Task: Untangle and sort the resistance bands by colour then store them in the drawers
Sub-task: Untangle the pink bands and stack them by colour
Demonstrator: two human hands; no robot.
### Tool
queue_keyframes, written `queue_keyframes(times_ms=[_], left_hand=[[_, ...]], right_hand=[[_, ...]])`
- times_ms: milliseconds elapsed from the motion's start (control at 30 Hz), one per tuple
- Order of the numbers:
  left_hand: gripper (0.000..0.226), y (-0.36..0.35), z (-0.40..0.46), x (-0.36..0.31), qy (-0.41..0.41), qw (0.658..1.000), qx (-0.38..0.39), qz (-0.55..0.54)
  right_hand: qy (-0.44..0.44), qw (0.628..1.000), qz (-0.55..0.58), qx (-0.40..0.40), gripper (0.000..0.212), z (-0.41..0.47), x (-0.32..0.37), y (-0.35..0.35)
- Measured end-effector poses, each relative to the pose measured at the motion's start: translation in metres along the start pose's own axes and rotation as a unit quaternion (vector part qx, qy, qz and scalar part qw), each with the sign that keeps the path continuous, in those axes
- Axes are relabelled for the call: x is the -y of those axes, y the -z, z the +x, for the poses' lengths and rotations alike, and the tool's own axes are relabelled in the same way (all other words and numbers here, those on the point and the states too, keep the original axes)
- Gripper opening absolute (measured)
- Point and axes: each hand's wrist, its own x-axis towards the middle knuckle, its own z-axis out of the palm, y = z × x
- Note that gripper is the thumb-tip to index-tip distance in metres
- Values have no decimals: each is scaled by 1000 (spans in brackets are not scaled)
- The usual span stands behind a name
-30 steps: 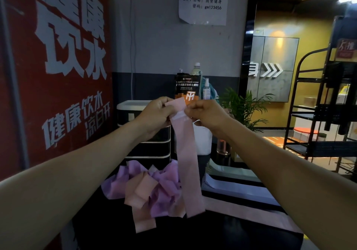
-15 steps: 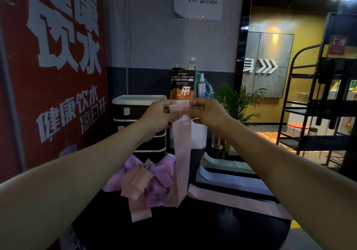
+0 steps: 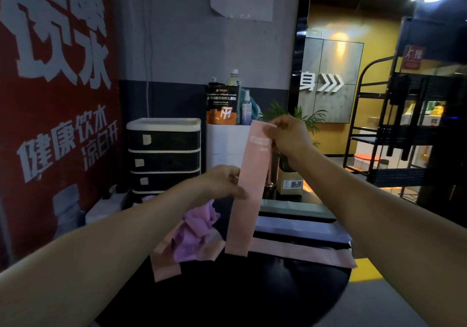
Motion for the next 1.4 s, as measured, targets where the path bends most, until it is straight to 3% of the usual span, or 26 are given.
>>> queue_keyframes(times_ms=[133,200,300,400,600,700,867,1033,1200,1300,1400], left_hand=[[5,-21,2,19,-7,994,69,84],[15,-29,4,25,-14,991,61,117],[6,-35,7,34,-3,988,34,148],[21,-37,5,41,-4,980,42,193],[24,-35,-3,53,14,991,78,110],[33,-31,-6,62,58,991,69,98],[7,-25,-3,79,117,992,41,-12],[19,-32,11,91,134,979,-64,-138],[26,-46,28,105,98,980,-169,-45],[21,-56,33,107,69,980,-185,28],[23,-63,37,112,64,977,-197,41]], right_hand=[[-77,993,56,-71,23,4,-21,34],[-98,990,64,-84,24,2,-31,49],[-136,984,69,-95,23,-6,-49,68],[-184,972,85,-120,20,-17,-71,85],[-239,955,72,-163,5,-37,-108,104],[-266,946,72,-172,9,-49,-123,105],[-292,941,19,-171,10,-64,-144,109],[-315,935,-45,-155,6,-79,-164,115],[-317,926,-138,-150,11,-91,-182,116],[-322,915,-191,-151,26,-99,-189,115],[-306,913,-219,-159,17,-105,-195,113]])
